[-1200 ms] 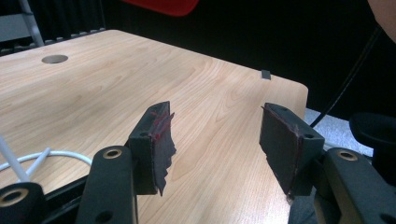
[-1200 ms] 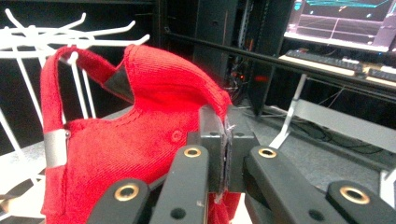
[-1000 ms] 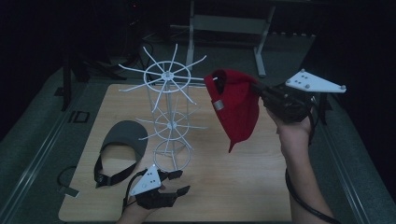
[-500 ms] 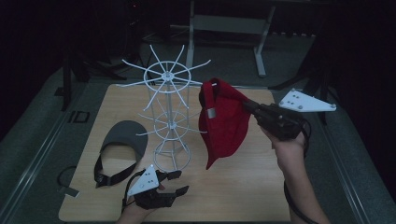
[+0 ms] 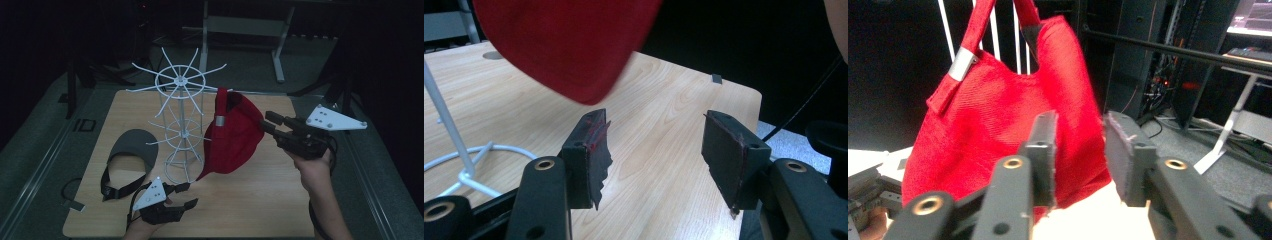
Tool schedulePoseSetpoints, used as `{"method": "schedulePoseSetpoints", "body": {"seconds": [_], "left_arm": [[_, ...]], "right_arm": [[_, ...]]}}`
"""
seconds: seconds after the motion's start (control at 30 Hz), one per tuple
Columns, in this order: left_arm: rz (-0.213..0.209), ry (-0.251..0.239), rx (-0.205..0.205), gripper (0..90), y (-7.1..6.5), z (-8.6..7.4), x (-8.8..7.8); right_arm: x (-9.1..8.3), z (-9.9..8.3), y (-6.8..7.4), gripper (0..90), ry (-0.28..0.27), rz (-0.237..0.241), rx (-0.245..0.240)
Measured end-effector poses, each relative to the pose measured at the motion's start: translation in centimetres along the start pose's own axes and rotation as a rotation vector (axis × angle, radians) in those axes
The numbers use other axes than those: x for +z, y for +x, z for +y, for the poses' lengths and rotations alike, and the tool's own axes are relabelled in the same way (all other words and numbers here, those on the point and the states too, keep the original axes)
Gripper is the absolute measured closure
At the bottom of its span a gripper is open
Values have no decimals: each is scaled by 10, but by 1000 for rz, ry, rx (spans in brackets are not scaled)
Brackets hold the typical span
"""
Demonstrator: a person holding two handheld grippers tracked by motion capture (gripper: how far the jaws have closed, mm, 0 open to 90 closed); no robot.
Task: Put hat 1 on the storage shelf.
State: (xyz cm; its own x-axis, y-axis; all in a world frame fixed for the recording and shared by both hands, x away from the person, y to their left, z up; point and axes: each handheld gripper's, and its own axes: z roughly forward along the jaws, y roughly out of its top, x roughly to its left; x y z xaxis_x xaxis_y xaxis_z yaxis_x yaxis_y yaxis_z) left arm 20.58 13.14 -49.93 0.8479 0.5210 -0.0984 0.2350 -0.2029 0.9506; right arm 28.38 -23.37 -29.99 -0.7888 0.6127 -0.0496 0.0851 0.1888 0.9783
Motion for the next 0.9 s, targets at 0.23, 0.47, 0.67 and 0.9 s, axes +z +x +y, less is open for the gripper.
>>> {"method": "schedulePoseSetpoints", "body": {"seconds": [0.23,0.47,0.67,0.9], "left_arm": [[15,7,-17,447,2,-5,-6],[29,2,-28,447,4,-10,-11],[45,8,-34,447,7,-14,-16],[73,13,-43,447,12,-20,-22]], "right_arm": [[-18,-6,-4,495,-33,19,-7],[-29,-23,-13,397,-9,-11,13],[-37,-47,-22,365,61,-64,40],[-43,-89,-39,319,116,-97,137]]}}
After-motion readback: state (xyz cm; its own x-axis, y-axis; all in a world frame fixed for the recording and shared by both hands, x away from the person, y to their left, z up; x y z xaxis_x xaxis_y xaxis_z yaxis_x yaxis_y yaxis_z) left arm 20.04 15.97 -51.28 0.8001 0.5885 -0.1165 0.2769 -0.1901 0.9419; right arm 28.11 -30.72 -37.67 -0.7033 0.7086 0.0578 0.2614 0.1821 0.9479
